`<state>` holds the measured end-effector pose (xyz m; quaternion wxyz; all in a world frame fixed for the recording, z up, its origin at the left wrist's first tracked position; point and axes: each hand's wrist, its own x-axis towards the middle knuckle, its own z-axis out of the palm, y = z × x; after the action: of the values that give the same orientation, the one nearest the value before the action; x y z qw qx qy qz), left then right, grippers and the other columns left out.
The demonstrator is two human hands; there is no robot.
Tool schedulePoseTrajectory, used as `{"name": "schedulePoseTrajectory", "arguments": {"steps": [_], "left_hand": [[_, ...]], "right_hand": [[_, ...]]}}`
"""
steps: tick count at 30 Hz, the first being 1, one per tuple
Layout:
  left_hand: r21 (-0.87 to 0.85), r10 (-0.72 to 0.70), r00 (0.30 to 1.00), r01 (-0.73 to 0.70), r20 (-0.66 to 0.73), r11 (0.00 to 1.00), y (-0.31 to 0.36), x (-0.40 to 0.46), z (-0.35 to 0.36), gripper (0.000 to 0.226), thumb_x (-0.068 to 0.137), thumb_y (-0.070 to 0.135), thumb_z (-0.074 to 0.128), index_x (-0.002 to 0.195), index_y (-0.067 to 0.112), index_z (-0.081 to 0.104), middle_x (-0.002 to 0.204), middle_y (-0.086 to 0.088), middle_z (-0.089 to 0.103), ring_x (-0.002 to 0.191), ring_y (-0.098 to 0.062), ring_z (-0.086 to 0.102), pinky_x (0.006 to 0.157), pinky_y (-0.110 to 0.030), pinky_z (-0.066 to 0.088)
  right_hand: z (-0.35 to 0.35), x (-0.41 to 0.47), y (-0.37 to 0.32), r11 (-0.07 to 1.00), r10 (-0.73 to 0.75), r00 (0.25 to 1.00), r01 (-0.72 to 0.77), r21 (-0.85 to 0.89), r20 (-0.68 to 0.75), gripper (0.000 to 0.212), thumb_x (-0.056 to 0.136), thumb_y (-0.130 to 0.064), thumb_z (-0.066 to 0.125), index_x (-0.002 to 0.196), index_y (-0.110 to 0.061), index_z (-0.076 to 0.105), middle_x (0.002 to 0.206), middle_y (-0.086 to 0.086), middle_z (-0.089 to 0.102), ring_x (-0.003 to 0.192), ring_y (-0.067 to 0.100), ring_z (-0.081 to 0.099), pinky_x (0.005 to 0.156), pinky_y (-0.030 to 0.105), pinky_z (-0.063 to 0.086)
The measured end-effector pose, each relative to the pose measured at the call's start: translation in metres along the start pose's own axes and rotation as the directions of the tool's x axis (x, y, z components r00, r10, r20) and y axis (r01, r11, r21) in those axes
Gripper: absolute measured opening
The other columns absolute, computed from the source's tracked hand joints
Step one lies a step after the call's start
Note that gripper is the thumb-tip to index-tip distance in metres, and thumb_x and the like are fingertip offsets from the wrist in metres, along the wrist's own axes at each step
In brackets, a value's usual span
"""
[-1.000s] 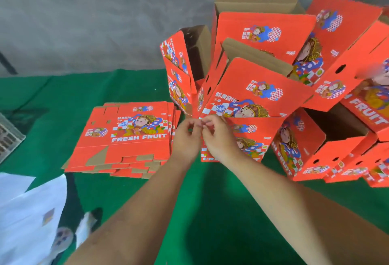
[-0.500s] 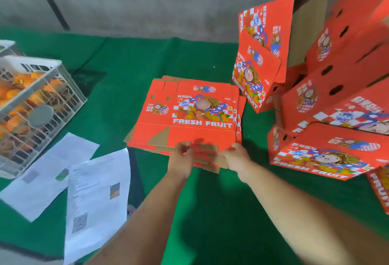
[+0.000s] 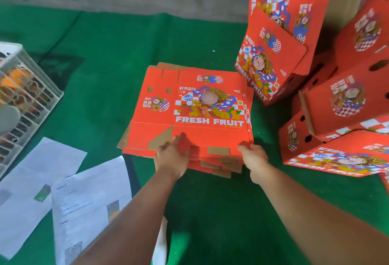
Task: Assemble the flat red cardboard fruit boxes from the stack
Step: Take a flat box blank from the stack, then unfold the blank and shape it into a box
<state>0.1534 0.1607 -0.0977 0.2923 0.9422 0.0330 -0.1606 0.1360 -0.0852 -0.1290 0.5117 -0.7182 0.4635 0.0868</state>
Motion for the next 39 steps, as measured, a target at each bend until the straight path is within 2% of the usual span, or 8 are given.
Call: {"name": "schedulePoseTrajectory", "arguments": {"steps": [5,9,14,21,25,31,37,39], "left_hand": [[-0.022,0.077,0.997,-0.076,0.027,0.997,-0.01,-0.009,0.011,0.056,0.101,0.028,0.052,0.156,0.033,0.042,0.145,-0.007,0.058,0.137,-0.036,0.046,0.116,-0.044,0.035],[-0.6,-0.024,0.998,-0.019,-0.063,0.8,-0.014,-0.025,0.006,0.041,0.098,0.009,0.056,0.134,0.026,0.066,0.127,0.011,0.071,0.126,-0.013,0.062,0.111,-0.032,0.044],[-0.55,-0.216,0.929,0.016,-0.301,0.835,-0.047,-0.056,-0.006,0.044,0.082,0.036,0.056,0.125,0.039,0.065,0.12,0.012,0.067,0.111,-0.017,0.062,0.104,-0.043,0.045],[-0.855,-0.334,0.92,0.333,0.203,0.398,-0.067,-0.076,0.009,0.076,0.08,0.039,0.064,0.148,0.012,0.044,0.129,-0.003,0.072,0.126,-0.02,0.065,0.12,-0.052,0.034],[-0.773,-0.309,0.941,0.297,0.137,0.561,-0.043,-0.1,0.02,0.049,0.088,0.05,0.06,0.121,0.015,0.068,0.102,0.011,0.079,0.118,-0.021,0.067,0.093,-0.043,0.045],[-0.714,-0.375,0.917,0.354,0.137,0.605,-0.006,-0.137,0.045,0.084,0.092,0.061,0.051,0.163,0.023,0.027,0.165,-0.013,0.034,0.147,-0.034,0.039,0.121,-0.052,0.031],[-0.791,-0.35,0.892,0.427,0.287,0.438,0.027,-0.189,0.087,0.047,0.103,0.059,0.042,0.092,0.02,0.065,0.064,0.006,0.068,0.044,-0.008,0.057,0.044,-0.019,0.039],[-0.795,-0.347,0.902,0.402,0.258,0.453,0.034,-0.205,0.104,0.053,0.101,0.065,0.043,0.111,0.02,0.07,0.109,0.0,0.077,0.089,-0.008,0.07,0.074,-0.026,0.052]], "right_hand": [[-0.005,-0.018,-0.006,0.983,-0.141,0.978,0.119,-0.141,-0.155,0.037,0.097,-0.044,0.064,0.119,-0.015,0.057,0.122,0.008,0.051,0.104,0.032,0.06,0.079,0.039,0.05],[-0.023,-0.046,0.011,0.94,-0.116,0.991,0.131,0.314,-0.065,0.006,0.107,-0.019,0.054,0.112,-0.017,0.057,0.111,0.009,0.069,0.092,0.023,0.072,0.07,0.032,0.058],[-0.068,-0.074,0.047,0.865,-0.218,0.976,0.194,0.462,0.0,0.036,0.108,-0.013,0.05,0.124,-0.044,0.06,0.118,-0.003,0.071,0.102,0.021,0.075,0.072,0.027,0.061],[-0.129,-0.087,0.058,0.803,-0.479,0.875,0.469,0.369,-0.07,0.059,0.106,-0.007,0.053,0.12,-0.063,0.066,0.12,-0.018,0.071,0.116,0.016,0.068,0.087,0.044,0.062],[-0.153,-0.1,0.062,0.755,-0.572,0.819,0.549,0.359,-0.05,0.061,0.105,-0.004,0.051,0.119,-0.061,0.067,0.117,-0.02,0.072,0.105,0.013,0.069,0.074,0.035,0.063],[-0.21,-0.127,0.081,0.751,-0.577,0.815,0.555,0.357,-0.054,0.07,0.104,0.0,0.05,0.107,-0.067,0.069,0.111,-0.013,0.073,0.097,0.015,0.068,0.071,0.035,0.062],[-0.272,-0.133,0.113,0.762,-0.601,0.79,0.613,0.21,-0.124,0.061,0.103,-0.001,0.047,0.143,-0.046,0.057,0.13,-0.007,0.066,0.107,0.039,0.066,0.085,0.065,0.057],[-0.284,-0.133,0.123,0.757,-0.632,0.769,0.64,0.134,-0.097,0.057,0.104,-0.007,0.046,0.148,-0.042,0.053,0.13,-0.011,0.064,0.09,0.028,0.069,0.072,0.049,0.062]]}}
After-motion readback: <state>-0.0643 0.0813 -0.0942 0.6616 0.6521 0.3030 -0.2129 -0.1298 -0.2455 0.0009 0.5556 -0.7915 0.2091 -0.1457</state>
